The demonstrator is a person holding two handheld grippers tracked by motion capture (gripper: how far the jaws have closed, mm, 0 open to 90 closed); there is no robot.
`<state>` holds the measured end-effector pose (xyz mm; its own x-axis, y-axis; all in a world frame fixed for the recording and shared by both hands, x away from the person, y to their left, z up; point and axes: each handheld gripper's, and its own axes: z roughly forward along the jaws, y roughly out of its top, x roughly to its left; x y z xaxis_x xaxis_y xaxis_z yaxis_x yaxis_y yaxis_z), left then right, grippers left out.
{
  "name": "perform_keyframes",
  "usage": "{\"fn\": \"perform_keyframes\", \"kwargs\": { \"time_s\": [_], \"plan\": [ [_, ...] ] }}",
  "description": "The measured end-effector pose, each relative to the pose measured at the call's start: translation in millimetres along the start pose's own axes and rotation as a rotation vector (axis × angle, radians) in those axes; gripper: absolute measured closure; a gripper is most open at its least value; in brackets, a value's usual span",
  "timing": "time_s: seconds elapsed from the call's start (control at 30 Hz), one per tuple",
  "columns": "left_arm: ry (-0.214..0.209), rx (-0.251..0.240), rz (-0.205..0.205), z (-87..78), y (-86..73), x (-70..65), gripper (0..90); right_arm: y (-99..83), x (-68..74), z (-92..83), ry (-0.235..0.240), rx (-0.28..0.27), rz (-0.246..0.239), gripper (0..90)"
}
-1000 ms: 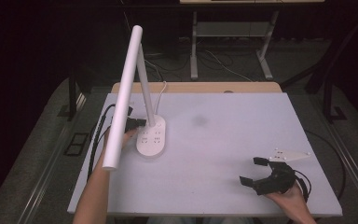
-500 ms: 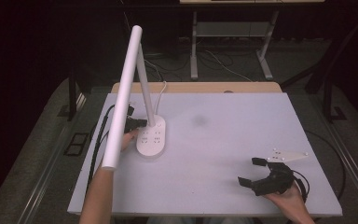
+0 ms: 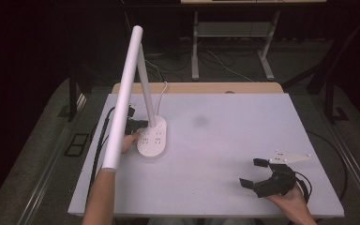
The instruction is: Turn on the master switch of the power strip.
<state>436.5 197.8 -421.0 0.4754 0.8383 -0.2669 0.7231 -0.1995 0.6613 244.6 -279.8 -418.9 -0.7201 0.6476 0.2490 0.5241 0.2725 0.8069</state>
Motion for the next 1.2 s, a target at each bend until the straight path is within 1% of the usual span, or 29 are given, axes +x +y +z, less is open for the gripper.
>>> {"fn": "perform_keyframes", "kwargs": {
  "time_s": [0.07,0.1,0.13,0.17,0.2,0.23,0.33,0.4,0.5,0.57,0.7,0.73,0.83,0.9,0.93,1.03,1.2],
  "plan": [
    [0.01,-0.004,0.006,0.1,-0.3,-0.7,90.0,0.0,0.3,-0.2,0.0,0.0,-0.002,0.2],
    [0.017,-0.015,-0.003,0.6,-1.2,-1.6,90.0,0.0,0.4,-0.2,0.001,0.001,-0.003,0.2],
    [0.016,-0.017,-0.011,0.5,-2.1,-1.1,90.0,-0.1,0.6,0.0,0.0,0.001,-0.003,0.2],
    [0.011,-0.031,-0.021,0.6,-4.0,0.6,90.0,-0.1,0.7,-0.2,0.001,0.001,-0.003,0.2],
    [0.012,-0.038,-0.025,0.6,-4.9,0.1,90.0,0.0,0.8,-0.5,0.0,0.0,-0.005,0.2],
    [0.015,-0.038,-0.018,0.5,-4.8,-0.7,90.0,0.1,1.1,-1.1,-0.001,-0.001,-0.004,0.2],
    [-0.005,-0.052,-0.036,0.4,-6.6,2.4,90.0,-0.2,0.4,-1.8,-0.003,-0.005,-0.005,0.2],
    [-0.002,-0.049,-0.025,0.3,-5.8,1.8,90.0,-0.2,-0.6,-2.3,-0.006,-0.006,-0.001,0.2],
    [-0.022,-0.048,-0.036,-0.3,-6.1,4.5,90.0,0.0,-2.4,-2.0,-0.008,-0.007,0.003,0.2],
    [-0.032,-0.068,-0.039,-0.6,-6.8,4.8,90.0,-0.1,-2.7,-1.8,-0.009,-0.004,0.004,0.2],
    [-0.049,-0.062,-0.037,-2.2,-5.2,7.3,90.0,-0.5,-3.1,-2.2,-0.011,-0.004,0.006,0.2],
    [-0.042,-0.058,-0.035,-3.1,-3.9,6.6,90.0,-0.6,-3.6,-2.2,-0.012,-0.007,0.007,0.2],
    [-0.004,-0.033,0.006,-5.3,-0.7,6.1,90.0,-0.8,-4.9,-2.3,-0.013,-0.006,0.011,0.2],
    [0.013,-0.025,0.012,-6.5,0.7,7.2,90.0,-0.8,-4.9,-2.0,-0.014,-0.004,0.012,0.2],
    [0.012,-0.026,0.016,-7.7,1.2,8.5,90.0,-0.7,-4.8,-1.8,-0.014,-0.005,0.01,0.2],
    [0.01,-0.052,-0.002,-12.4,2.6,10.9,90.0,-0.9,-4.7,-2.1,-0.014,-0.005,0.011,0.2],
    [0.019,-0.074,-0.003,-21.7,4.4,14.0,89.9,-1.1,-5.1,-2.5,-0.016,-0.003,0.012,0.2]
  ]
}}
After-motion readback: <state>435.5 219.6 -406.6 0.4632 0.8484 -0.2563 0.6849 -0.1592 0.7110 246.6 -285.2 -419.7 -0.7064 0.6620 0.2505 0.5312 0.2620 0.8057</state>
